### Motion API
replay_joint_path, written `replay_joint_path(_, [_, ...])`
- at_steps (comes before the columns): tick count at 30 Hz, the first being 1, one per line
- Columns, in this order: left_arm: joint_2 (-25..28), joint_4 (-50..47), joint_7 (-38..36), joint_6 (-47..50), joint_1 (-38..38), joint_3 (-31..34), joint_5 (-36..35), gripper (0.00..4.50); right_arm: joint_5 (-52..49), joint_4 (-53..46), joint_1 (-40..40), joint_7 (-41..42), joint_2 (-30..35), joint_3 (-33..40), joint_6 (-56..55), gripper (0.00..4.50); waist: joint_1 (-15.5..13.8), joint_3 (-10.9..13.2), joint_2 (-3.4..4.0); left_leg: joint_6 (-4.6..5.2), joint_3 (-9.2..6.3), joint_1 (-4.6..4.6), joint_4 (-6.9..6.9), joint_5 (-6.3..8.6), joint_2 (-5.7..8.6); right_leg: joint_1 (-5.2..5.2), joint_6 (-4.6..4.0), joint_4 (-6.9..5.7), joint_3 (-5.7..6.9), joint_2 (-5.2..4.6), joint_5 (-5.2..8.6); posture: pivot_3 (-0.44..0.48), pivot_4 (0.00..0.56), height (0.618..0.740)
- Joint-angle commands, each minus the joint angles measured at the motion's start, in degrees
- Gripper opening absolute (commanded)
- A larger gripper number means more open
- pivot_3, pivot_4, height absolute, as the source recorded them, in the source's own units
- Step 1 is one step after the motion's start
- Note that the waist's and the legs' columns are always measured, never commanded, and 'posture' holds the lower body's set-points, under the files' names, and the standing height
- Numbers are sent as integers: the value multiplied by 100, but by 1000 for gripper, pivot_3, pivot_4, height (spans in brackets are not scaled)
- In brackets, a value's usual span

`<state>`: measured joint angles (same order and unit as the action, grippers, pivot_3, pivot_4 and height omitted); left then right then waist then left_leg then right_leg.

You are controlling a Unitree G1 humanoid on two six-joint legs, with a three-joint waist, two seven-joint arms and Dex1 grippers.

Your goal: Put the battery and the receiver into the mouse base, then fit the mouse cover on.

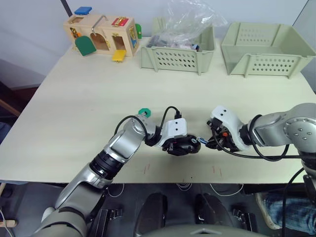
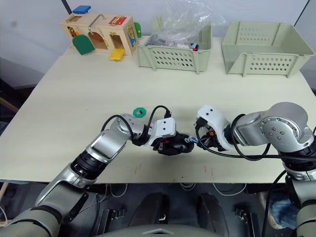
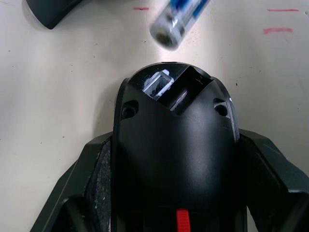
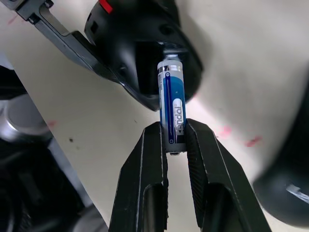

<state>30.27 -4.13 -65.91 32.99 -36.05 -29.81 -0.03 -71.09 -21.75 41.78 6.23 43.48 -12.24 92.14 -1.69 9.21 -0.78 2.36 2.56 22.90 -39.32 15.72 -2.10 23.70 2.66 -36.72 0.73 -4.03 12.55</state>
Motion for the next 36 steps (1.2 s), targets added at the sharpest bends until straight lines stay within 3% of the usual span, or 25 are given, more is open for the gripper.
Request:
replay_joint_path(1, [-43,49,77,65,101,-155,94,2924,-936,138,140,-847,-150,105,36,32,7,0,0,0,-1,-2,0,0,0,-1,0,-1,1,1,0,0,150,740])
replay_joint_path(7, [-41,1,71,105,122,-149,82,2924,-1954,397,149,-2020,-339,-73,-81,32,17,0,0,0,0,-1,0,0,-2,-1,0,-2,0,0,0,0,150,740])
replay_joint_path(16, [-53,-31,63,138,131,-151,66,2924,-3060,771,386,-3214,-23,-765,-733,32,41,0,0,1,-1,0,0,0,-3,0,0,0,1,0,0,0,150,740])
replay_joint_path(36, [-137,-5,124,118,175,-175,102,2924,-4074,1205,1016,-4010,157,-2082,-1519,32,51,0,0,3,-7,5,2,1,-9,0,0,7,4,-4,1,0,150,740])
